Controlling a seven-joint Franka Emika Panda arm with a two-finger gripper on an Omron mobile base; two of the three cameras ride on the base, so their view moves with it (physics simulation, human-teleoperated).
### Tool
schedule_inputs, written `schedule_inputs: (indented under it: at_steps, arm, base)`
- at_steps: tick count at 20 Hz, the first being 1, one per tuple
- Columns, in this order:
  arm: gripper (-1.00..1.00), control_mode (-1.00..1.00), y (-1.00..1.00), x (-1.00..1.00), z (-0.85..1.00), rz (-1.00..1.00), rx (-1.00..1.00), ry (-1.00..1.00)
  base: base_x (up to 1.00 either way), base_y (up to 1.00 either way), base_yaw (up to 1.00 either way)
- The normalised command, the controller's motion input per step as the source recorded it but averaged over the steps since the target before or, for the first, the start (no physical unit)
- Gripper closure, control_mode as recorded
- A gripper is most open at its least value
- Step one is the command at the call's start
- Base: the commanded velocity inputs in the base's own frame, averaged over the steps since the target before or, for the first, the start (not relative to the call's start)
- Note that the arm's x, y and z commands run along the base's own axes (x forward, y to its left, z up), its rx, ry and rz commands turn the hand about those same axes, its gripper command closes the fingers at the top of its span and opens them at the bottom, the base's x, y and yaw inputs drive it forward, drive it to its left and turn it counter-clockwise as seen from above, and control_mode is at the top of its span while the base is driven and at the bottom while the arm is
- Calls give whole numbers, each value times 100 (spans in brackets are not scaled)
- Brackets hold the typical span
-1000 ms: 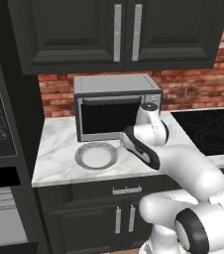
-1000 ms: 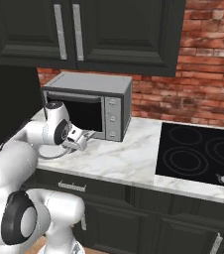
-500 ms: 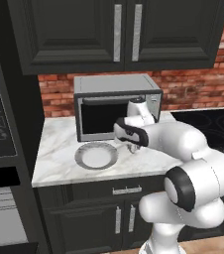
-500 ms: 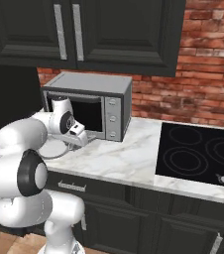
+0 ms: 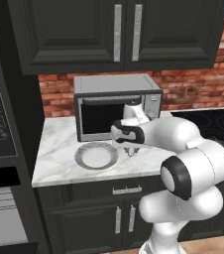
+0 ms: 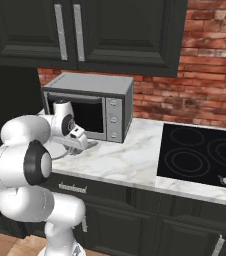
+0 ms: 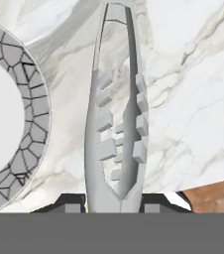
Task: Pick up the tongs from the counter and place them near the plate next to the oven.
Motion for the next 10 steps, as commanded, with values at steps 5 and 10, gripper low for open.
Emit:
schedule_inputs:
  at_steps: [5, 10]
  arm:
    - [100, -100, 0, 0, -28, 0, 0, 0]
    - [100, -100, 0, 0, -41, 0, -1, -3]
  base:
    - [0, 0, 0]
    - [0, 0, 0]
